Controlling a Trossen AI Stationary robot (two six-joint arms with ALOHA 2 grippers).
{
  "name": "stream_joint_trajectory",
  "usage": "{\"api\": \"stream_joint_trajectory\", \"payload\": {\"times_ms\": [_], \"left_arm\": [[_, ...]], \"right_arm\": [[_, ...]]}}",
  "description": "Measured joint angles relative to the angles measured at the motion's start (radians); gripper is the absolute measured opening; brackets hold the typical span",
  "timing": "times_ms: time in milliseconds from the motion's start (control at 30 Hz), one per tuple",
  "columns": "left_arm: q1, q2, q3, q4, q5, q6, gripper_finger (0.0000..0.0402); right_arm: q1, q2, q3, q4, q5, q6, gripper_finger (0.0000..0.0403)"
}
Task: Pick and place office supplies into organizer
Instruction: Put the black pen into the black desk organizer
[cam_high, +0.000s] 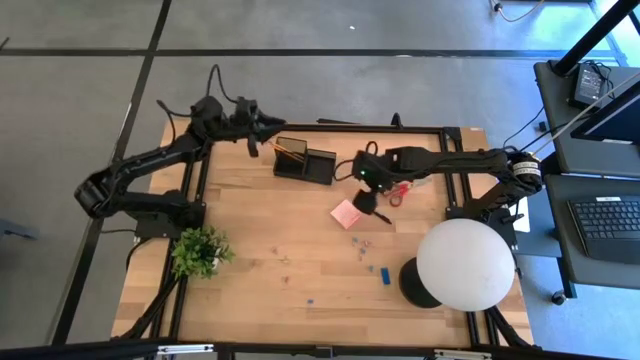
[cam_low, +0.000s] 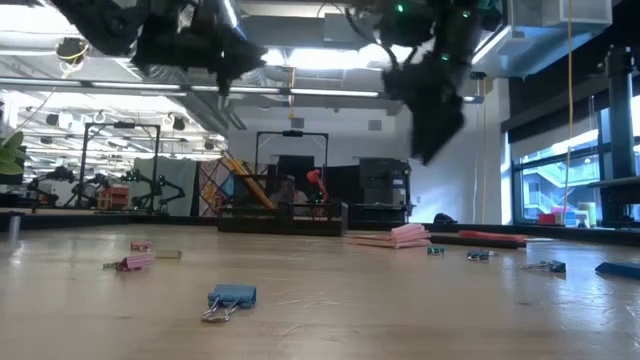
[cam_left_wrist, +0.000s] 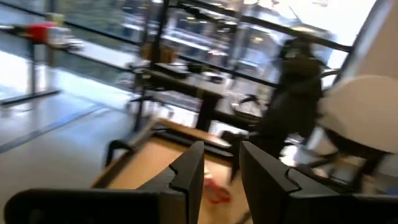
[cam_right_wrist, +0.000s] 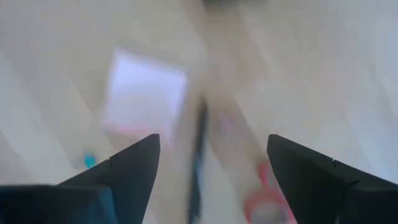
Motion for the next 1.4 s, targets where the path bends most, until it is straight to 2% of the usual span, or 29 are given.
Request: {"api": "stream_joint_trajectory", "payload": {"times_ms": [167,333,667,1000,1400], "left_arm": [[-0.087,0.000,0.033,0.000,0.007,0.011,0.0099],[-0.147,0.000,0.038,-0.001,0.003,0.031,0.0100],[-0.207,0.000,0.038,0.000,-0.003,0.025,0.0100],[-0.241,0.000,0.038,0.000,-0.057,-0.003,0.0100],[-0.267,0.000,0.038,-0.001,-0.064,-0.029,0.0100]], "right_arm": [[-0.005,0.000,-0.033,-0.142,-0.038,0.006,0.0300],[-0.009,0.000,-0.133,-0.128,-0.145,0.006,0.0300],[0.024,0.002,-0.300,0.026,-0.141,0.085,0.0291],[0.081,0.002,-0.353,0.156,-0.119,0.083,0.0253],[0.080,0.027,-0.353,0.155,-0.117,0.080,0.0216]]}}
